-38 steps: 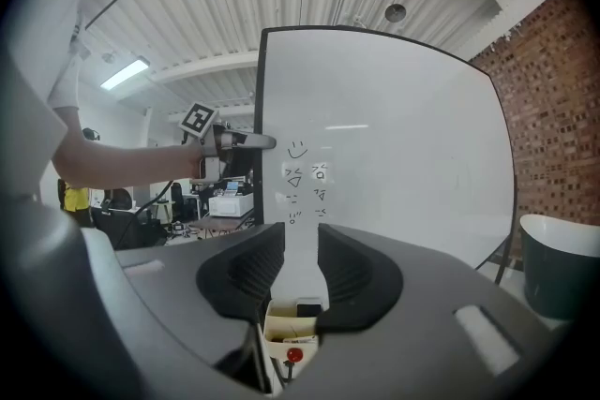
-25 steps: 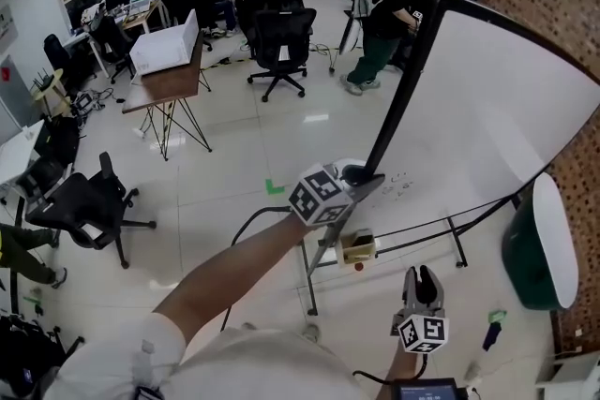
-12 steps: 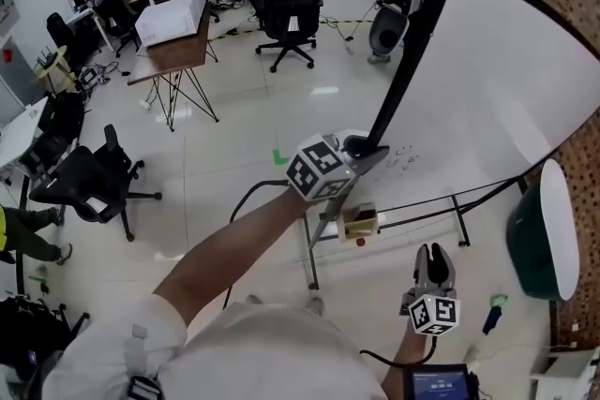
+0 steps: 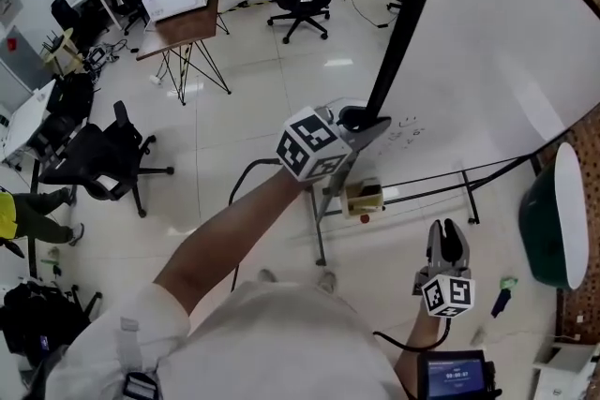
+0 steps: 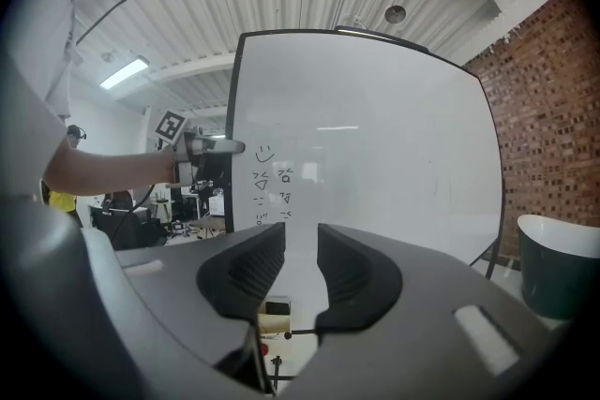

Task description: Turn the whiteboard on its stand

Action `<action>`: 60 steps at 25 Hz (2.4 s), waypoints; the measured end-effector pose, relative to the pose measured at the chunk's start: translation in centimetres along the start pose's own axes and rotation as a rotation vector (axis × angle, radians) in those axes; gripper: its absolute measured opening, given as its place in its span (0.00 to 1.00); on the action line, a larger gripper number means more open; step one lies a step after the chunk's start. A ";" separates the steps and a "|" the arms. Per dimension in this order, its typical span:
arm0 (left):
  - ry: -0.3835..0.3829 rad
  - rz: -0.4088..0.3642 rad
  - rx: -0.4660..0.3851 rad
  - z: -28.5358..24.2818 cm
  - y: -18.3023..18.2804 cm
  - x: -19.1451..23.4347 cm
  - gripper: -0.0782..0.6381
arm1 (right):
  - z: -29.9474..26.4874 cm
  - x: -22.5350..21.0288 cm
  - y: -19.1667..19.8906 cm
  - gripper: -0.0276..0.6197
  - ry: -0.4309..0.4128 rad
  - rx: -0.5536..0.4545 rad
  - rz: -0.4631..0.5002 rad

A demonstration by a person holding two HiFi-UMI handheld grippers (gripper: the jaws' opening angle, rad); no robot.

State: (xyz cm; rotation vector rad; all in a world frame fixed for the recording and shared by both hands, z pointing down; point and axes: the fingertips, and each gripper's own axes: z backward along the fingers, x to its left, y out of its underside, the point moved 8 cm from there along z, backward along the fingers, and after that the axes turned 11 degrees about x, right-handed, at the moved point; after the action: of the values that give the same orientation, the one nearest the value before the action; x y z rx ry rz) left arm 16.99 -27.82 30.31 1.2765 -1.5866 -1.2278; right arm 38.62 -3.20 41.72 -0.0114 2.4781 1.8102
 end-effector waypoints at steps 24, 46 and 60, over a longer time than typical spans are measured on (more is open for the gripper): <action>-0.091 0.075 -0.023 5.4 1.0 -0.3 0.25 | -2.0 0.8 0.8 0.19 -0.154 0.071 0.036; -0.085 0.113 -0.056 11.9 3.6 -0.6 0.25 | -4.3 3.4 1.5 0.17 -0.266 0.083 0.124; -0.012 0.098 -0.057 12.1 3.6 -0.2 0.22 | -3.9 5.4 0.7 0.16 -0.231 0.061 0.106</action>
State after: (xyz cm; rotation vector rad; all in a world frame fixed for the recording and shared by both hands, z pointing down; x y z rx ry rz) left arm 4.76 -24.81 30.58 1.1440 -1.5926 -1.2127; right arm 33.02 -6.56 43.20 0.3193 2.4086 1.6644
